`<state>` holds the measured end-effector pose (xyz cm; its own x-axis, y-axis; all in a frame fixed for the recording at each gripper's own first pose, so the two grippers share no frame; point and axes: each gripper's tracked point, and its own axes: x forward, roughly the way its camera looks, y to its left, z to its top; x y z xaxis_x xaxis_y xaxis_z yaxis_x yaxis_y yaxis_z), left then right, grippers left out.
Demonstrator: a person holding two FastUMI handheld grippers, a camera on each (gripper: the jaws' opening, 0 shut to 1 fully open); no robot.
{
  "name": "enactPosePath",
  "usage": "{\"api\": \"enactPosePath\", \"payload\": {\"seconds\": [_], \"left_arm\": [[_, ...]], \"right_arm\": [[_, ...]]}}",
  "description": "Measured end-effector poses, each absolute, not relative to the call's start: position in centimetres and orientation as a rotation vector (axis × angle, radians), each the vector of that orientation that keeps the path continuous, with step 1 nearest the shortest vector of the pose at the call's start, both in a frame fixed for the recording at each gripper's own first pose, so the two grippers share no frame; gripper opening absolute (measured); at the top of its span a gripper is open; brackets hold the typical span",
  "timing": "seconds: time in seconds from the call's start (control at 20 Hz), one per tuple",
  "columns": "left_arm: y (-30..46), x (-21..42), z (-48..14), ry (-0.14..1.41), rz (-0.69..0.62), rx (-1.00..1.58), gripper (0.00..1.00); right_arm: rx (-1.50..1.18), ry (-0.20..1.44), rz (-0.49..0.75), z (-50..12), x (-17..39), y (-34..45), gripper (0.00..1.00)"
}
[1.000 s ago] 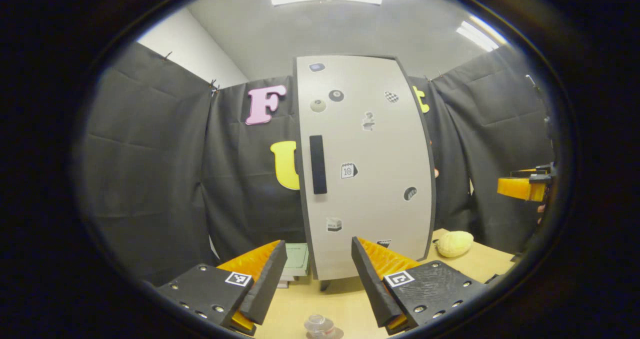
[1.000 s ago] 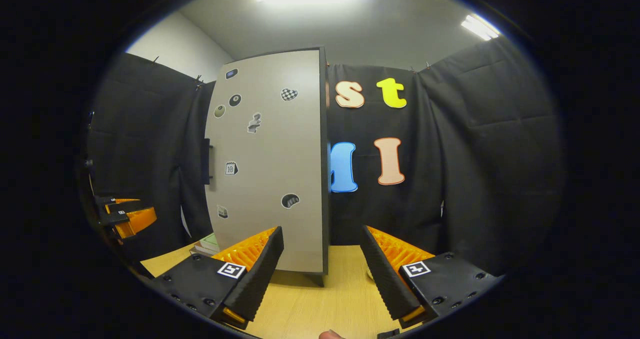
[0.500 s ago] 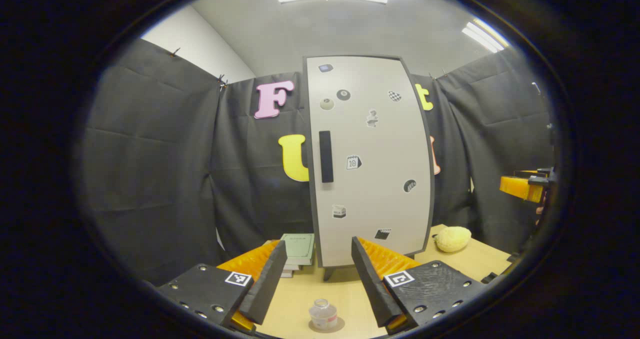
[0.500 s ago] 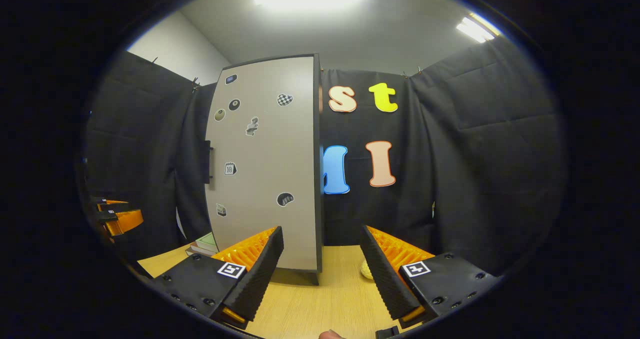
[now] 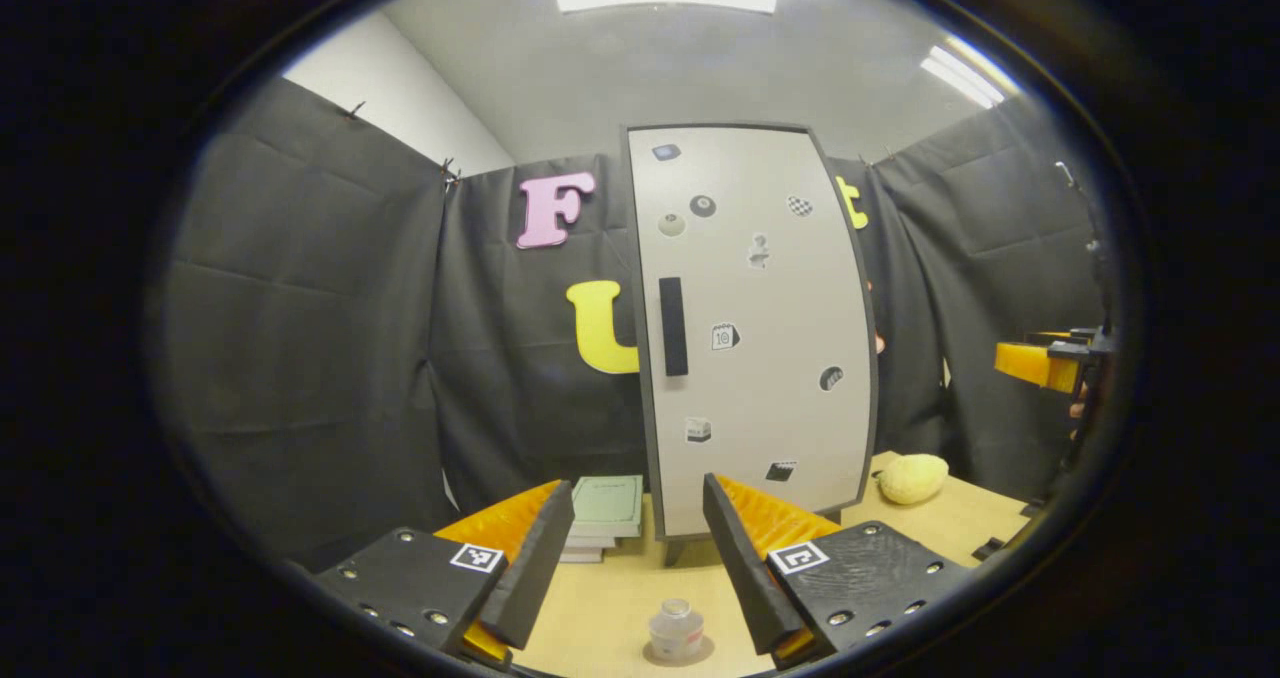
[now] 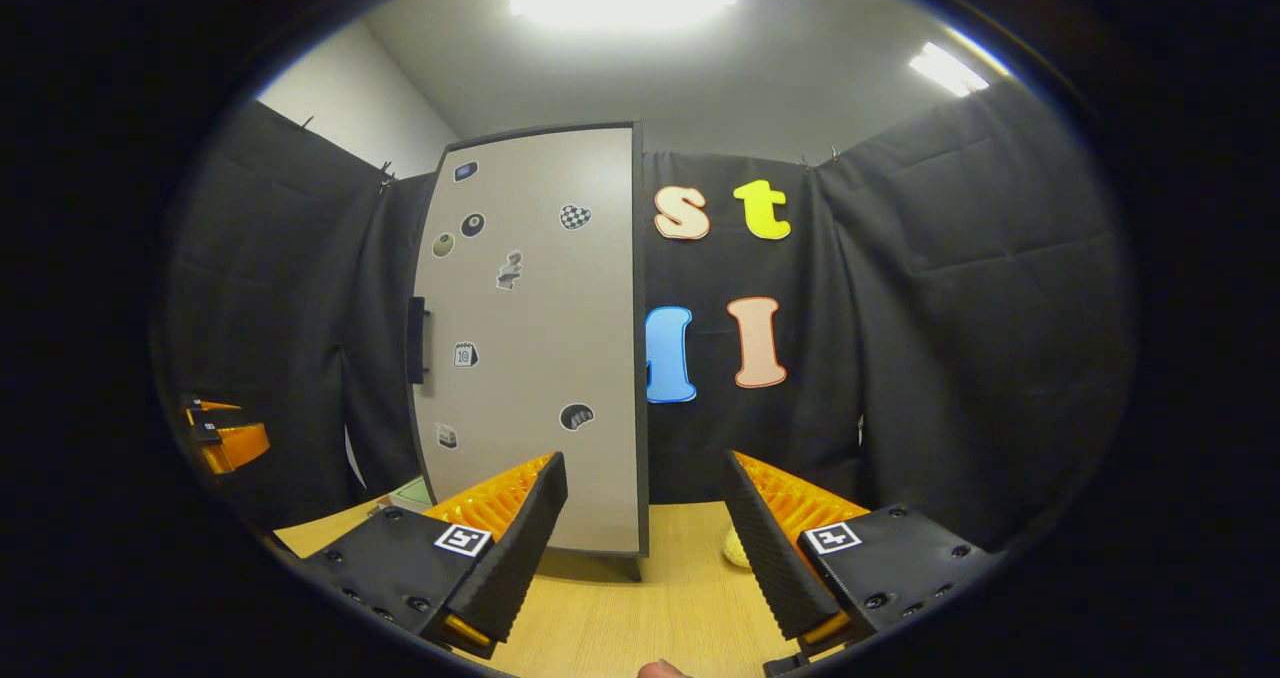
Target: Open the cabinet door with the right hand, grasp the bottle in the cabinet with the left hand and place it on the coaster, then close the cabinet door with the right hand.
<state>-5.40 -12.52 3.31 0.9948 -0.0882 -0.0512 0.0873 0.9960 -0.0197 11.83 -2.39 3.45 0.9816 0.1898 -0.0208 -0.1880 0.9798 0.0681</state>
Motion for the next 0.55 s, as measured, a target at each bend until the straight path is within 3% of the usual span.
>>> {"api": "enactPosePath", "payload": {"seconds": [0.55], "left_arm": [[-12.10,-4.53,3.18,0.046,-0.103,-0.033,0.78]], "right_arm": [[0.047,0.023,0.172,3.64,11.53,-2.22,0.98]]}}
